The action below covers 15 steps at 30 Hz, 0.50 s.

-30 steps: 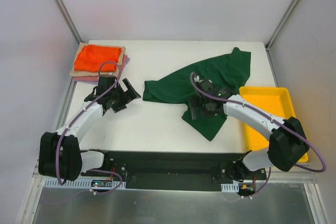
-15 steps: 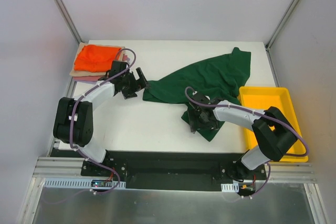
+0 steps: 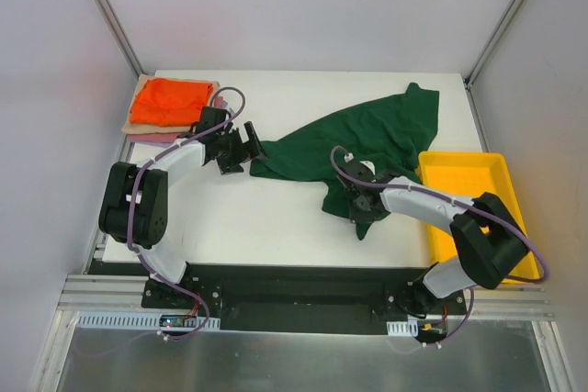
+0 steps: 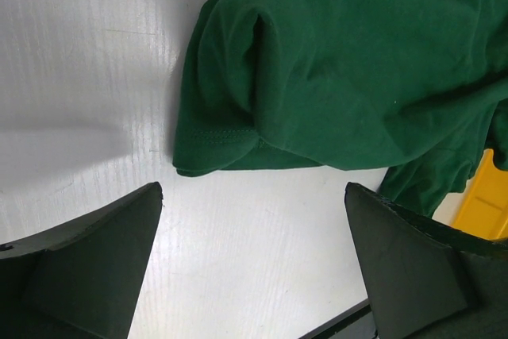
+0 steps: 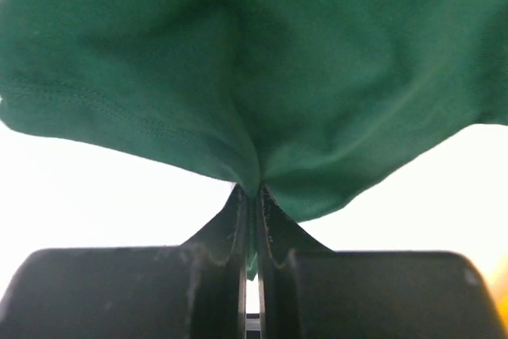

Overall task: Fold and stack the t-shirts
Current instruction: Flatten out the tshirt

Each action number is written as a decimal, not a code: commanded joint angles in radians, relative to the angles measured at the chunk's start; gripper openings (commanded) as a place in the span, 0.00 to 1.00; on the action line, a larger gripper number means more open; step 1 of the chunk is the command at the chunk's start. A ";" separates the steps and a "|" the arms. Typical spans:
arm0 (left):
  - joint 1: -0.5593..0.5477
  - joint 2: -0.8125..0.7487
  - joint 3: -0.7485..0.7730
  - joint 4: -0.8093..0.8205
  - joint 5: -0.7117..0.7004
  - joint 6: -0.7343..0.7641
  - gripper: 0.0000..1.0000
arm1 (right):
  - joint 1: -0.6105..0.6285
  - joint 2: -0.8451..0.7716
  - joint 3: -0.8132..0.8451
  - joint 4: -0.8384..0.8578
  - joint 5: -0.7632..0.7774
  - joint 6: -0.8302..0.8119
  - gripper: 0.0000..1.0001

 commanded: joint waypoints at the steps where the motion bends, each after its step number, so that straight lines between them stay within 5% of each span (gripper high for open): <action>1: -0.027 0.001 0.061 -0.022 -0.027 -0.016 0.92 | -0.006 -0.160 -0.009 0.007 0.084 -0.065 0.02; 8: -0.073 0.070 0.167 -0.083 -0.151 -0.056 0.68 | -0.035 -0.232 -0.021 -0.023 0.118 -0.082 0.01; 15: -0.078 0.204 0.333 -0.195 -0.230 -0.010 0.59 | -0.051 -0.264 -0.036 -0.022 0.117 -0.099 0.01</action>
